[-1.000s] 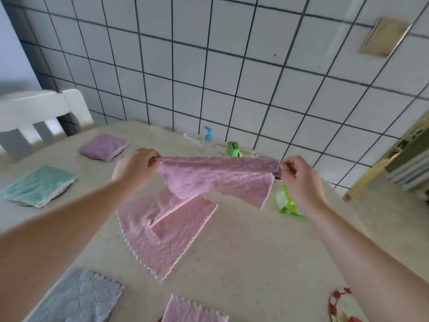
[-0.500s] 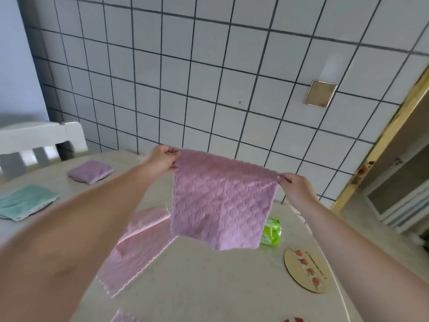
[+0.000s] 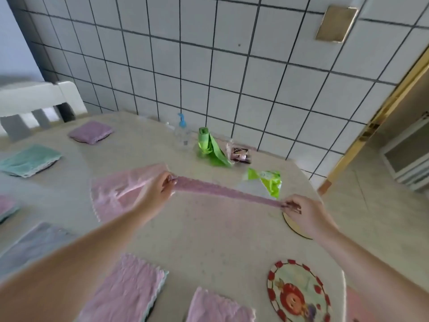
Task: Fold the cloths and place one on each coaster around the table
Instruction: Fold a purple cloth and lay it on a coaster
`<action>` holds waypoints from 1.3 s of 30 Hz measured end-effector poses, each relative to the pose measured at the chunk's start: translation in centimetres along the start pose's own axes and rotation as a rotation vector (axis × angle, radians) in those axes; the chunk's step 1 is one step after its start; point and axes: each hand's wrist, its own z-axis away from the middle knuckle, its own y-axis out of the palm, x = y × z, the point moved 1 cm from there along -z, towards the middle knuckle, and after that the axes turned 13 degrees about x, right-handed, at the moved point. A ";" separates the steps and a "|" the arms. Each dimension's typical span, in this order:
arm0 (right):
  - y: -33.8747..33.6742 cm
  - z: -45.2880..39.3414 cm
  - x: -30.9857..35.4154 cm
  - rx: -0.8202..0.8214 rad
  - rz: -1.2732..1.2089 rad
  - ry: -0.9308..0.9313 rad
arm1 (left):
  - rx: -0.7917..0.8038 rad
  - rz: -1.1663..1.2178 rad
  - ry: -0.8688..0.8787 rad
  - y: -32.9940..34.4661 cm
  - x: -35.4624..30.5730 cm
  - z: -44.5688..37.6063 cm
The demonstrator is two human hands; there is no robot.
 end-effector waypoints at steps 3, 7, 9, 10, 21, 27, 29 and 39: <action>4.5 1.9 -3.1 0.239 0.197 0.034 | 0.202 -0.040 -0.150 4.1 4.2 3.5; 8.2 4.1 -4.7 0.547 0.374 0.029 | 0.366 0.012 -0.307 7.6 8.0 7.1; 9.0 4.3 -5.6 0.595 0.284 0.059 | 0.434 0.021 -0.354 8.3 8.5 7.9; 9.2 4.1 -6.0 0.599 0.243 0.079 | 0.460 0.009 -0.371 8.4 8.5 8.0; 10.8 -2.4 -5.6 0.183 -0.200 0.238 | 0.273 0.133 -0.440 8.7 8.2 1.3; 12.8 -5.4 -6.0 0.099 -0.320 0.380 | 0.251 0.163 -0.486 9.2 9.0 -1.9; 13.4 -6.2 -6.2 0.089 -0.306 0.403 | 0.275 0.062 -0.454 9.5 9.1 -2.5; 14.5 -8.2 -7.3 0.031 -0.277 0.417 | 0.262 -0.105 -0.464 10.0 9.7 -3.7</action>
